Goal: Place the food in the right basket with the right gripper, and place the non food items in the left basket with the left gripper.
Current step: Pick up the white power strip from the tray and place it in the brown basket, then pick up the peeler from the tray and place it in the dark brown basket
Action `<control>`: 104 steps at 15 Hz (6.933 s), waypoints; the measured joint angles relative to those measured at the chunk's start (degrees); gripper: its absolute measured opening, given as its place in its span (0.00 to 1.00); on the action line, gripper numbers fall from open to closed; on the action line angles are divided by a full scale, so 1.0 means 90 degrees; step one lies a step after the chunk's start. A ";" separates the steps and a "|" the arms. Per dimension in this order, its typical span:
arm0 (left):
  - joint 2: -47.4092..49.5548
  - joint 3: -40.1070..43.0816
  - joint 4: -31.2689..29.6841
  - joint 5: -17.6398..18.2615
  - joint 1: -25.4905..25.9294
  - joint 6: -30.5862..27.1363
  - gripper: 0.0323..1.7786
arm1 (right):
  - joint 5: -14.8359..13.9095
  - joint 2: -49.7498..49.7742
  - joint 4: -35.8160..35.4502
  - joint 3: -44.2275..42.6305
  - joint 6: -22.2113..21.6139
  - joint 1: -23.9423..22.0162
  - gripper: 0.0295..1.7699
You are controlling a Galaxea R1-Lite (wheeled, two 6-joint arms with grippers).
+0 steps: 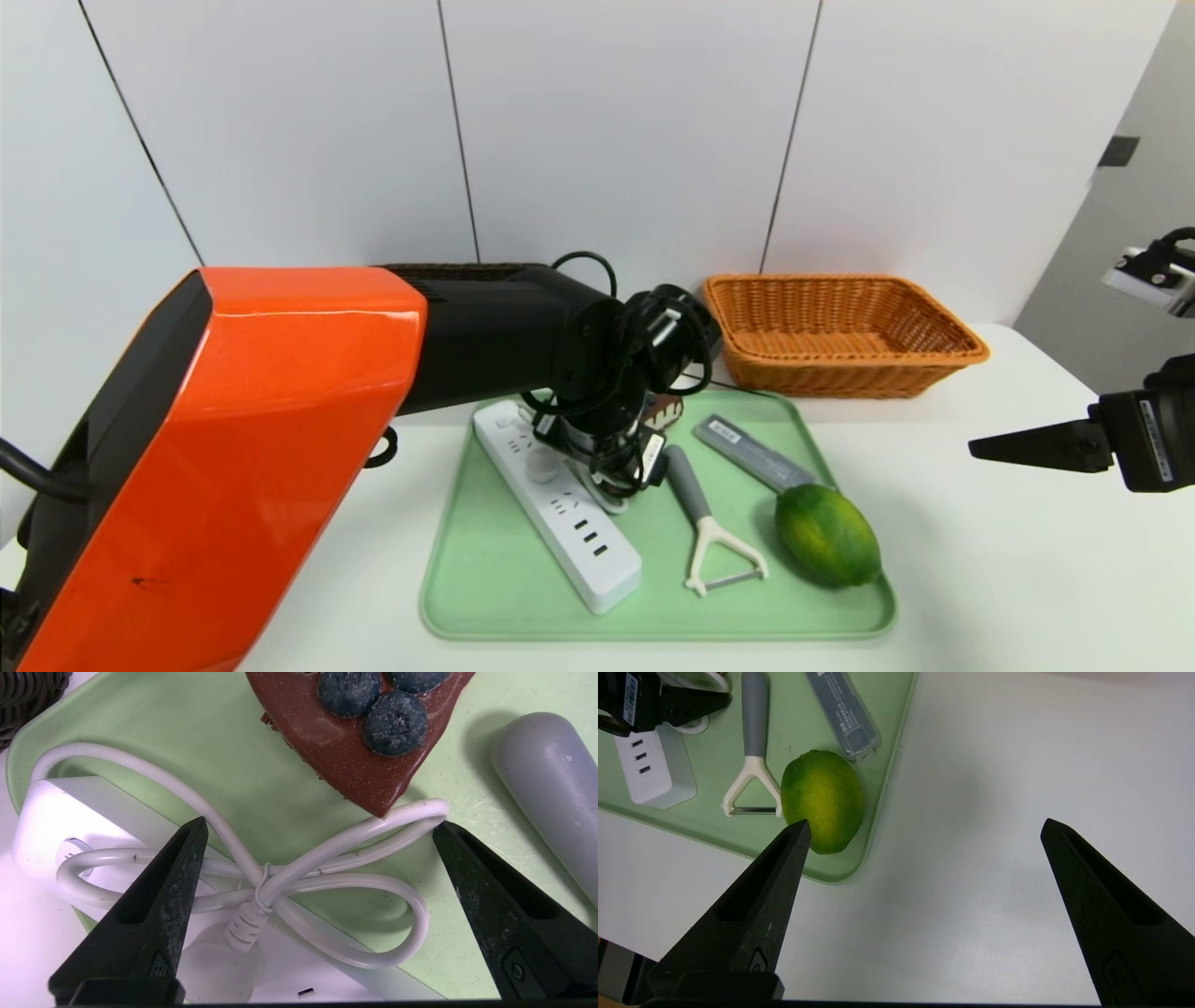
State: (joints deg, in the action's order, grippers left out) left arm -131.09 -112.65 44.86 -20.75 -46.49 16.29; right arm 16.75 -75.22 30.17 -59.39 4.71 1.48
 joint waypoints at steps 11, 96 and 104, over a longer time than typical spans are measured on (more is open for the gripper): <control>0.0008 0.0024 0.0096 0.0003 0.0003 -0.0004 0.41 | 0.0003 0.0005 -0.0012 0.0008 0.0003 0.0000 0.96; 0.2045 0.0056 -0.1953 0.0413 0.2446 0.1601 0.87 | -0.0042 0.0377 -0.0003 0.0236 0.0007 0.0009 0.96; 0.2616 0.0126 -0.0389 0.0420 0.0469 0.1608 0.93 | -0.0037 0.0428 -0.0003 0.0318 -0.0005 -0.0054 0.96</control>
State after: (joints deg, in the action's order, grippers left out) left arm -107.55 -111.52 41.36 -16.97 -42.28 30.76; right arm 16.42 -71.36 30.15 -56.53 4.66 0.99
